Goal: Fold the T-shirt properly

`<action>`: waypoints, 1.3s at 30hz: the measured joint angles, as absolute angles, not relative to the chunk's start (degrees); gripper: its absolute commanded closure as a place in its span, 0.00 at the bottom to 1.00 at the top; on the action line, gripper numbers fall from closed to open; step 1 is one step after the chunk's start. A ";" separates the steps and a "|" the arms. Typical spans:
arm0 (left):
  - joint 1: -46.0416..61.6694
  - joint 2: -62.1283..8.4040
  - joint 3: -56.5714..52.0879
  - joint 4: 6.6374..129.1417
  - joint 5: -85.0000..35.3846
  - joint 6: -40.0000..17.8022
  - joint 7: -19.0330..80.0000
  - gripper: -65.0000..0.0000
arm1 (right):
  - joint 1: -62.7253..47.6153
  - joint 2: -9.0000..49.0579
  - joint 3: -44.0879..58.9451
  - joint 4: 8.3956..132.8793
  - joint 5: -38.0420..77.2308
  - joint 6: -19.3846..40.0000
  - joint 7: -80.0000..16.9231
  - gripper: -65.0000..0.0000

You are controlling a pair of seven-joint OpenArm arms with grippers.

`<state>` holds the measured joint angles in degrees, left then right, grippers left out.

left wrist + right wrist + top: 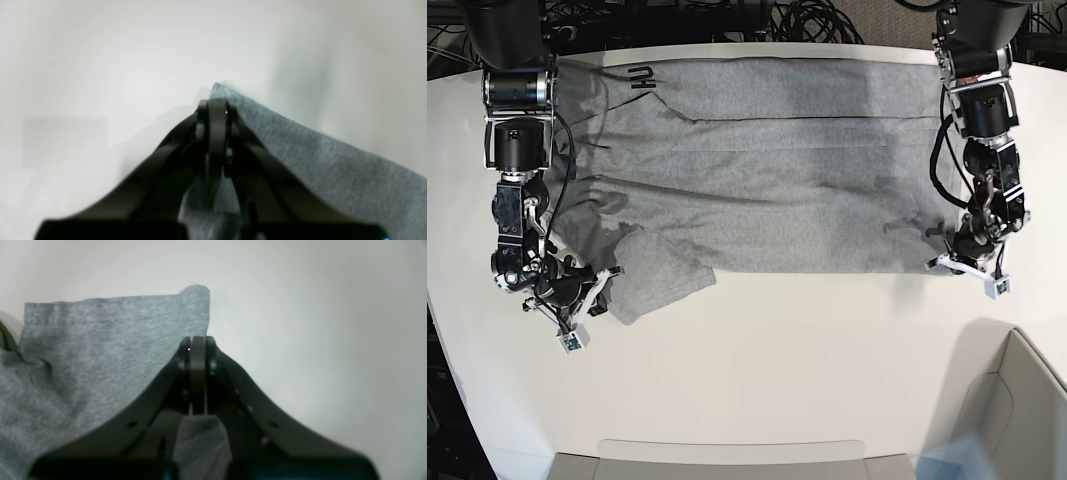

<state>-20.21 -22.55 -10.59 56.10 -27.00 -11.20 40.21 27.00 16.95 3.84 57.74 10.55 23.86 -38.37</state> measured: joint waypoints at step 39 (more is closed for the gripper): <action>-20.32 -22.57 -10.59 56.10 -27.00 -11.22 40.21 1.00 | 30.76 17.12 3.95 46.00 10.46 23.88 -32.97 0.68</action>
<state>-20.32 -22.57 -10.59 56.10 -27.00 -11.22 40.21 30.76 17.12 3.95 46.00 10.46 23.88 -32.97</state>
